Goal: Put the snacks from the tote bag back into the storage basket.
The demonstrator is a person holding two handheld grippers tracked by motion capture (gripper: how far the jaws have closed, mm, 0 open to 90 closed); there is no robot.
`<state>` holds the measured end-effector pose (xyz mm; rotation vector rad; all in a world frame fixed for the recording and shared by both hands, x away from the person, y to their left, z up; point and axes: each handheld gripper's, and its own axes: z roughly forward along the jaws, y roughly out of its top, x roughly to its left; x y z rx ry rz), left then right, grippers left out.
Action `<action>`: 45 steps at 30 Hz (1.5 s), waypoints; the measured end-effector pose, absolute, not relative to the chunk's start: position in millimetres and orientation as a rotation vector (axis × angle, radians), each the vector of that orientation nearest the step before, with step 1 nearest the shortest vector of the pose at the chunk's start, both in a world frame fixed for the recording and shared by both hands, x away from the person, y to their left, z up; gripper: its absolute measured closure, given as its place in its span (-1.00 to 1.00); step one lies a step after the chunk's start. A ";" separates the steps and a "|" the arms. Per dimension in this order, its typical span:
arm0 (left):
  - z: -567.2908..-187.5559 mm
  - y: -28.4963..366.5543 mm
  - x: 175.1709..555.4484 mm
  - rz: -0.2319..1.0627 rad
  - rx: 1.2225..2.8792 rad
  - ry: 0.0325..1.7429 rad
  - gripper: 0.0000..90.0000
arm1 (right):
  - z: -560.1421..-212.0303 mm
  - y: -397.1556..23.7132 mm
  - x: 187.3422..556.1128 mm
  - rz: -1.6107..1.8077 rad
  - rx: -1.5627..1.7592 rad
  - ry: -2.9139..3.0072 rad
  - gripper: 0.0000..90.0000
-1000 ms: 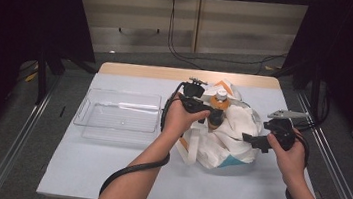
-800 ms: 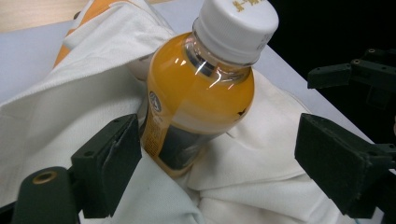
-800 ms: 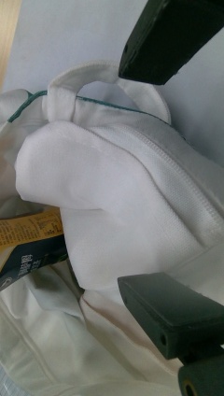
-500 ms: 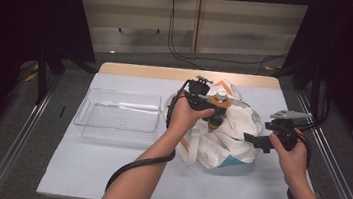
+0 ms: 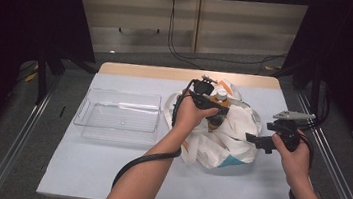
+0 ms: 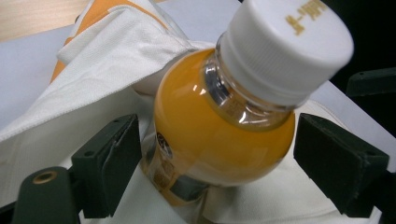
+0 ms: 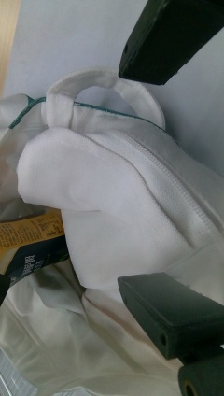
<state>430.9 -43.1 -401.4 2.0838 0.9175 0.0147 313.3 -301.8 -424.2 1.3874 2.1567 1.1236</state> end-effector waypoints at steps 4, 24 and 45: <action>-402.0 -46.9 432.9 0.020 2.090 0.921 -0.64 | -425.4 -302.6 313.3 1.120 1.389 2.161 -0.95; -391.1 -50.4 430.7 0.100 2.162 0.898 -0.34 | -423.4 -307.9 312.3 1.141 1.392 2.146 -0.95; -343.2 -37.8 433.0 0.014 2.232 0.870 -0.33 | -418.1 -305.3 311.4 1.166 1.382 2.139 -0.95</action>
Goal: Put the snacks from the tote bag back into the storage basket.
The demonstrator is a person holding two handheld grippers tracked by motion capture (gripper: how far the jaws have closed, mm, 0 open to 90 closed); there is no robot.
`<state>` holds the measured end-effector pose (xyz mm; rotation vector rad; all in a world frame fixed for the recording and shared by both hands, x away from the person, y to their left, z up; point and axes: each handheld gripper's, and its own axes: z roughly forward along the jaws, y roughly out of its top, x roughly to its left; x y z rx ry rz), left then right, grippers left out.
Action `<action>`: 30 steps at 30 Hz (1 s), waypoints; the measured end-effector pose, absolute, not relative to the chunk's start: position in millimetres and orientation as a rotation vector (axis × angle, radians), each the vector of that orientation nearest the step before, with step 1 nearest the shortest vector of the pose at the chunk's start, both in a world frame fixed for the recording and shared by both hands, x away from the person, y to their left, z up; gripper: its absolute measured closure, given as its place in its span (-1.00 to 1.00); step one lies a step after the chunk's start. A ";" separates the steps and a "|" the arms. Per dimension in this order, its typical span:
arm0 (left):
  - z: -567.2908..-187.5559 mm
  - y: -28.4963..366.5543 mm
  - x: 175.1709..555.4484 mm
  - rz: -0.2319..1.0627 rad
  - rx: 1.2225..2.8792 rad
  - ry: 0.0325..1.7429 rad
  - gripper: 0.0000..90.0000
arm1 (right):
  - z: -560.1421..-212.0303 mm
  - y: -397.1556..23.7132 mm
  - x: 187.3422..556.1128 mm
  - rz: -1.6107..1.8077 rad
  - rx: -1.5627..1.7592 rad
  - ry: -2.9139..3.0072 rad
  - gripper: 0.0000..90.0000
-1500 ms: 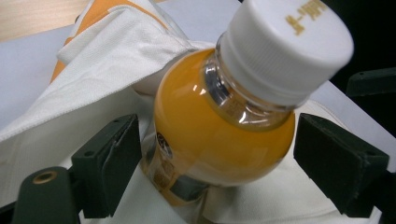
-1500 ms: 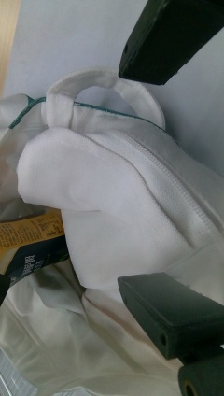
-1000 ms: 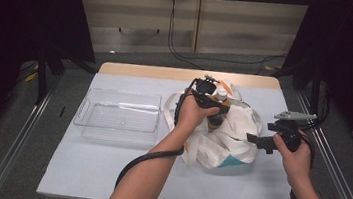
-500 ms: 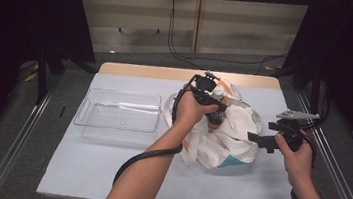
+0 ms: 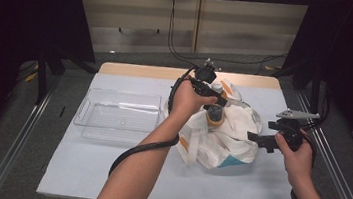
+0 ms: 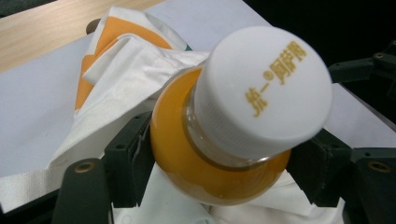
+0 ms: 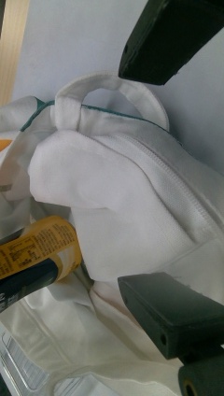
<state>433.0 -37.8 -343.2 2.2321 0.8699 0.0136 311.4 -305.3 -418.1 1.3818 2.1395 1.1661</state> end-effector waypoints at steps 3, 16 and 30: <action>-336.2 -37.7 432.7 -0.011 2.234 0.878 -0.33 | -417.4 -305.0 311.4 1.172 1.380 2.135 -0.95; -318.1 -32.2 430.0 -0.029 2.249 0.875 -0.33 | -415.3 -301.3 310.9 1.172 1.368 2.133 -0.95; -302.8 -16.0 431.0 -0.034 2.277 0.933 -0.33 | -415.6 -301.0 311.0 1.171 1.369 2.137 -0.95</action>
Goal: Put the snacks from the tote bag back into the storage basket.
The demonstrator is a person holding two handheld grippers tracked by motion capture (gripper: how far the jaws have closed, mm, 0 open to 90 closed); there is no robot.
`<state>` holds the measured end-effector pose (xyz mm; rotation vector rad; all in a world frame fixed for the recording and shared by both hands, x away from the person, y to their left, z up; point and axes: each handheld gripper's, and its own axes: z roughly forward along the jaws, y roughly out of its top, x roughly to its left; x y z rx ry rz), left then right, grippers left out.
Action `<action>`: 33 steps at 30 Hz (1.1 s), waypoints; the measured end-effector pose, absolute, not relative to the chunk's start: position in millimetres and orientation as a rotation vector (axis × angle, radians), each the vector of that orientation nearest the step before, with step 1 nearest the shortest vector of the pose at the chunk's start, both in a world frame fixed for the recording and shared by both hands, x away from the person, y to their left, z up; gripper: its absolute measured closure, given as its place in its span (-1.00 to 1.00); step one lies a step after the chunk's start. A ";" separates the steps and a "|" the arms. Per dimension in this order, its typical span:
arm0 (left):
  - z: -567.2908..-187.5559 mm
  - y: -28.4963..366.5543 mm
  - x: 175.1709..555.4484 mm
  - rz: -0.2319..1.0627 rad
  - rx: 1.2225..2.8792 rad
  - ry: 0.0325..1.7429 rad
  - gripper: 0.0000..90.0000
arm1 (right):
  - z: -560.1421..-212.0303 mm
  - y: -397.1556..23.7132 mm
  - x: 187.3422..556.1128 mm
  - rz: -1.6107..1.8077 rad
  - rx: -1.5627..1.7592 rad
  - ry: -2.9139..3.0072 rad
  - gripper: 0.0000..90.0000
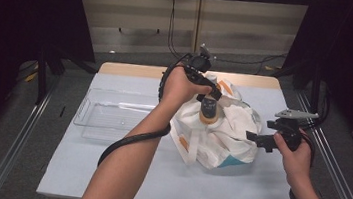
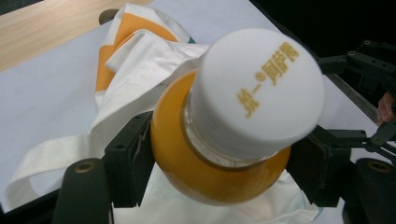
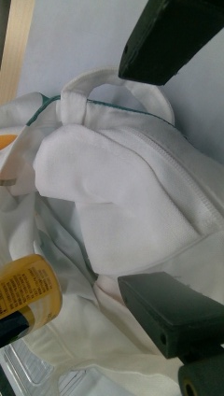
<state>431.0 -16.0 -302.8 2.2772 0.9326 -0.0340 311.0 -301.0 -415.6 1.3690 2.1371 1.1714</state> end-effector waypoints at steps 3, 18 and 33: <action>-299.1 -10.6 431.3 -0.030 2.287 0.940 -0.33 | -415.2 -301.0 311.0 1.172 1.366 2.136 -0.95; -283.1 15.9 433.5 -0.017 2.309 0.974 -0.33 | -413.2 -297.2 311.0 1.180 1.363 2.140 -0.95; -277.2 32.1 436.3 -0.018 2.328 1.010 -0.33 | -412.7 -294.9 311.3 1.186 1.359 2.144 -0.95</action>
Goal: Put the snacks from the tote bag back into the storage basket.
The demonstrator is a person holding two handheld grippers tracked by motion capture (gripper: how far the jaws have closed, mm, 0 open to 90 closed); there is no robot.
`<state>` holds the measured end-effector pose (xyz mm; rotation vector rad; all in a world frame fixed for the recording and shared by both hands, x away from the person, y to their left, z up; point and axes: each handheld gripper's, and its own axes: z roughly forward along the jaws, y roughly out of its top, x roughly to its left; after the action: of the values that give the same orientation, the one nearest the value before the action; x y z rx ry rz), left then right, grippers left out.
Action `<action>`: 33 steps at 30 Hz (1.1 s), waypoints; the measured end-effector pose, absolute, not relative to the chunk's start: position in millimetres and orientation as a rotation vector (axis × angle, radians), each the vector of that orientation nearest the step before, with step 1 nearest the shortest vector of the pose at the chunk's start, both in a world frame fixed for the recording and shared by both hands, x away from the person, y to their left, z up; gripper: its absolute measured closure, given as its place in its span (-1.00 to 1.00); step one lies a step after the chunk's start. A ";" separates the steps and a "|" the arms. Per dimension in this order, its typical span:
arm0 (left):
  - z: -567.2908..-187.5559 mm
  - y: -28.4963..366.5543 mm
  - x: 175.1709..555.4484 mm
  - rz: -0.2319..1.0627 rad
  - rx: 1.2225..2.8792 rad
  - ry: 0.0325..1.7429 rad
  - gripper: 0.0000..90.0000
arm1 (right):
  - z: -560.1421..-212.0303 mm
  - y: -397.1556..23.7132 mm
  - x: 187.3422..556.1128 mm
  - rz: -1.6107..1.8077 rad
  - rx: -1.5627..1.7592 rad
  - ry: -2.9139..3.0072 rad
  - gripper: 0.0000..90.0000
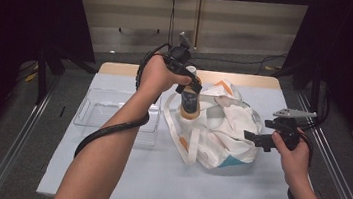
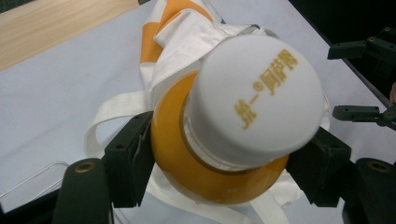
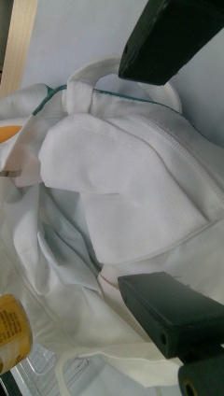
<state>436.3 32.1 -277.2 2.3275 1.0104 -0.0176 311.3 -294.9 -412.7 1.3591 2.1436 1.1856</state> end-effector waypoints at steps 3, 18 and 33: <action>-274.9 34.2 436.4 -0.011 2.335 1.013 -0.33 | -412.4 -294.9 311.1 1.188 1.358 2.145 -0.95; -270.0 50.1 438.4 -0.008 2.340 1.050 -0.33 | -413.1 -292.8 311.6 1.186 1.354 2.154 -0.95; -265.6 70.8 442.2 0.012 2.334 1.086 -0.33 | -414.5 -290.7 312.2 1.177 1.349 2.167 -0.95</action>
<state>442.2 70.8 -265.6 2.3336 1.0858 0.0119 312.2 -290.7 -414.5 1.3487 2.1671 1.1773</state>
